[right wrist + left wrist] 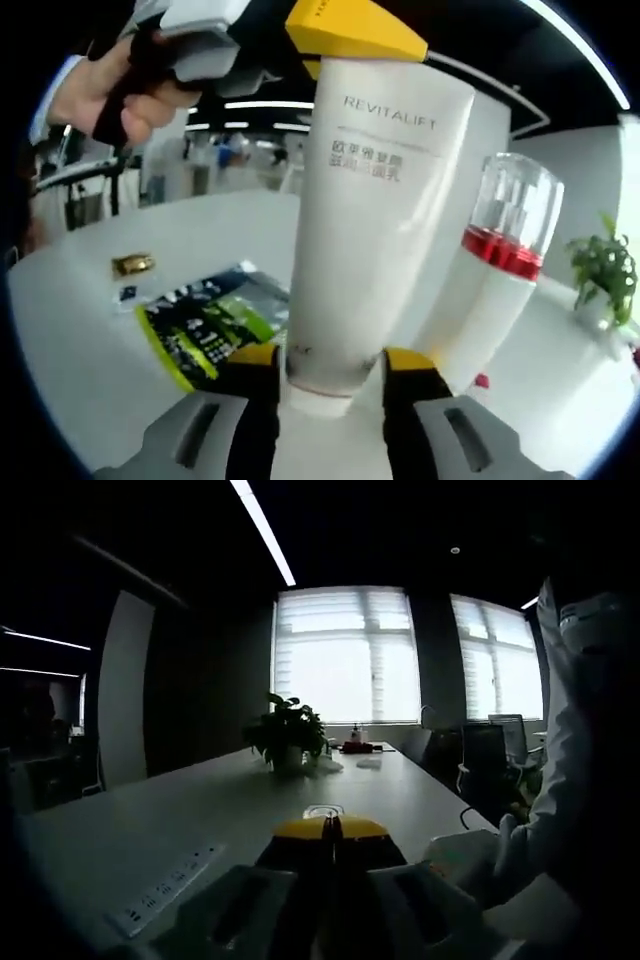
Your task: Arrange the skincare products in the storage area until every visible bottle or jar stands upright without overlapping.
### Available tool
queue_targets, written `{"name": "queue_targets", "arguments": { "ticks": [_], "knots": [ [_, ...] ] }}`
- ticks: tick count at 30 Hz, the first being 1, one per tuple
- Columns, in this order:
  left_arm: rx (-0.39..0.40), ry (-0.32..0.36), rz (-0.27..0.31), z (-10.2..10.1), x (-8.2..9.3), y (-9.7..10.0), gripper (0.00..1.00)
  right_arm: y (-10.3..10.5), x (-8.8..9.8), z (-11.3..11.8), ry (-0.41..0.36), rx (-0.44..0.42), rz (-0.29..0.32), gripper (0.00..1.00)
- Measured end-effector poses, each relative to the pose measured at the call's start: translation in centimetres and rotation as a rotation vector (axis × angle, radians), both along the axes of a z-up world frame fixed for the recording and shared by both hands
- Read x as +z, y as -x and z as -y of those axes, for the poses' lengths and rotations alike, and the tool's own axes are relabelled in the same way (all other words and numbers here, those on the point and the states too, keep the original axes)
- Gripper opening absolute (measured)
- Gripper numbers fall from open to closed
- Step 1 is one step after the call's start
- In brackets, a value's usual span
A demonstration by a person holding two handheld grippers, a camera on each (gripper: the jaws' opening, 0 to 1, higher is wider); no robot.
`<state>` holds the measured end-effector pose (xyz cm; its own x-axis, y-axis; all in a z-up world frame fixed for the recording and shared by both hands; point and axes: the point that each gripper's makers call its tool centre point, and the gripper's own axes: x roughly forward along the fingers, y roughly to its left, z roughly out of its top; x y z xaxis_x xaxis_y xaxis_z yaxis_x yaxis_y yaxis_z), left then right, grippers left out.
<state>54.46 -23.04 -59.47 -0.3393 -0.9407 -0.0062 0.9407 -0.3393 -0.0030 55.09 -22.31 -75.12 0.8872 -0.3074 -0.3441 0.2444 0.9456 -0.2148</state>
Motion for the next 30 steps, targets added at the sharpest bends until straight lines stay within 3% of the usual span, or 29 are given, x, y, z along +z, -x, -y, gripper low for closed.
{"name": "queue_targets", "arguments": {
  "ticks": [19, 26, 30],
  "knots": [
    [0.033, -0.005, 0.028, -0.7, 1.2, -0.1, 0.1, 1.3, 2.0, -1.1, 0.014, 0.039, 0.034, 0.46],
    [0.06, -0.019, 0.039, -1.2, 1.9, -0.2, 0.11, 2.3, 2.5, -1.2, 0.007, 0.063, 0.024, 0.5],
    [0.085, -0.055, 0.05, -1.5, 1.7, -0.4, 0.12, 2.5, 2.5, -1.9, -0.021, 0.096, -0.001, 0.58]
  ]
}}
